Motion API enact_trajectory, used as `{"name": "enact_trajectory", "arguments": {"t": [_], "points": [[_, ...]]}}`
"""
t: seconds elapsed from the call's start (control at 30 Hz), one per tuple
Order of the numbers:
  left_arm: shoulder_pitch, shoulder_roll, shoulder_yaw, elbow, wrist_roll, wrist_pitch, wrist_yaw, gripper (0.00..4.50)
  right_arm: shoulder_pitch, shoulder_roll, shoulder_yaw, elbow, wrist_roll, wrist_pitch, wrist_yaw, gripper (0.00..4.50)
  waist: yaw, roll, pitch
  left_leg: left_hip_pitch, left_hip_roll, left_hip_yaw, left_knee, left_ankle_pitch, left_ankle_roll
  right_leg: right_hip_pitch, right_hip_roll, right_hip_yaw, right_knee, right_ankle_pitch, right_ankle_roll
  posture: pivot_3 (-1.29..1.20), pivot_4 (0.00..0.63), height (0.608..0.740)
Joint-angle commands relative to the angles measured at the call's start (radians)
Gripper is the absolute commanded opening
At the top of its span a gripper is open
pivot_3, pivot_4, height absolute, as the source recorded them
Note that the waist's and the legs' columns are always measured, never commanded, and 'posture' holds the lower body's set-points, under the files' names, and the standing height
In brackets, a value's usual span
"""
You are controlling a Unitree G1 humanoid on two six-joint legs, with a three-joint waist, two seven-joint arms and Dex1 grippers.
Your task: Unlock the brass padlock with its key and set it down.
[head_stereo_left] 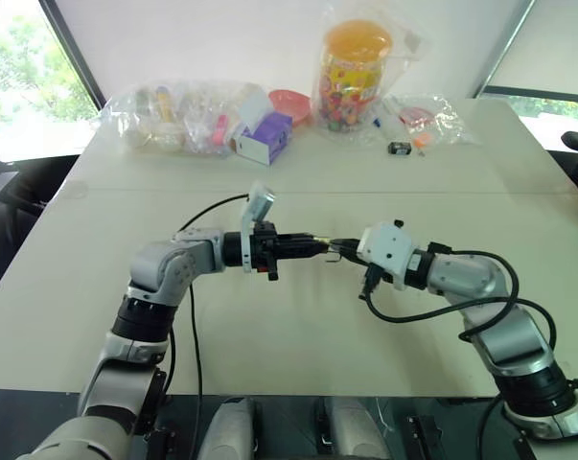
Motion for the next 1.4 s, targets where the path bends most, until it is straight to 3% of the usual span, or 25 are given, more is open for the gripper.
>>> {"name": "enact_trajectory", "arguments": {"t": [0.03,0.3,0.6,0.9,1.17,1.4], "points": [[-0.016,-0.005,0.014,-0.025,-0.004,-0.028,0.004,0.01,0.011,-0.012,-0.021,-0.022,-0.001,-0.019,-0.005,0.02,0.0,0.0,0.0,0.0,0.0,0.0,0.0,0.0,0.0,0.0,0.0,0.0,0.0,0.0,0.0,0.0,0.15,0.735],[0.024,-0.08,-0.061,0.125,0.13,-0.153,0.056,0.01,0.233,-0.121,-0.148,-0.163,-0.004,0.037,-0.016,0.02,0.016,0.0,0.0,0.0,-0.001,0.0,0.0,0.0,0.0,0.0,0.0,0.0,-0.001,0.0,0.0,0.0,0.15,0.735],[-0.062,-0.218,-0.046,0.434,0.2,-0.239,0.088,0.01,0.34,-0.11,-0.174,-0.349,-0.002,0.163,-0.081,0.02,0.021,0.0,0.0,0.0,-0.001,0.0,0.0,0.0,0.001,0.001,0.002,0.0,-0.001,0.0,0.0,0.0,0.15,0.735],[-0.053,-0.195,-0.051,0.487,0.253,-0.269,0.043,4.41,0.339,-0.11,-0.154,-0.377,-0.012,0.198,-0.11,0.0,0.021,-0.001,0.0,0.0,-0.001,0.0,0.0,0.0,0.001,0.001,0.002,0.0,-0.001,0.0,0.0,0.0,0.15,0.735],[0.033,-0.03,-0.022,0.215,0.21,-0.187,-0.013,4.46,0.309,-0.157,-0.168,-0.334,-0.003,0.173,-0.068,0.0,0.0,0.0,0.0,0.001,0.001,-0.001,0.0,0.0,0.0,0.001,0.002,0.0,-0.001,0.0,0.0,0.0,0.15,0.735],[0.116,0.121,-0.062,-0.006,0.212,-0.221,-0.125,4.46,0.282,-0.183,-0.196,-0.306,0.018,0.167,-0.039,0.0,0.003,0.0,0.0,0.001,0.0,-0.001,0.0,0.0,0.0,0.002,0.0,0.0,-0.002,0.0,0.0,0.0,0.15,0.735]]}}
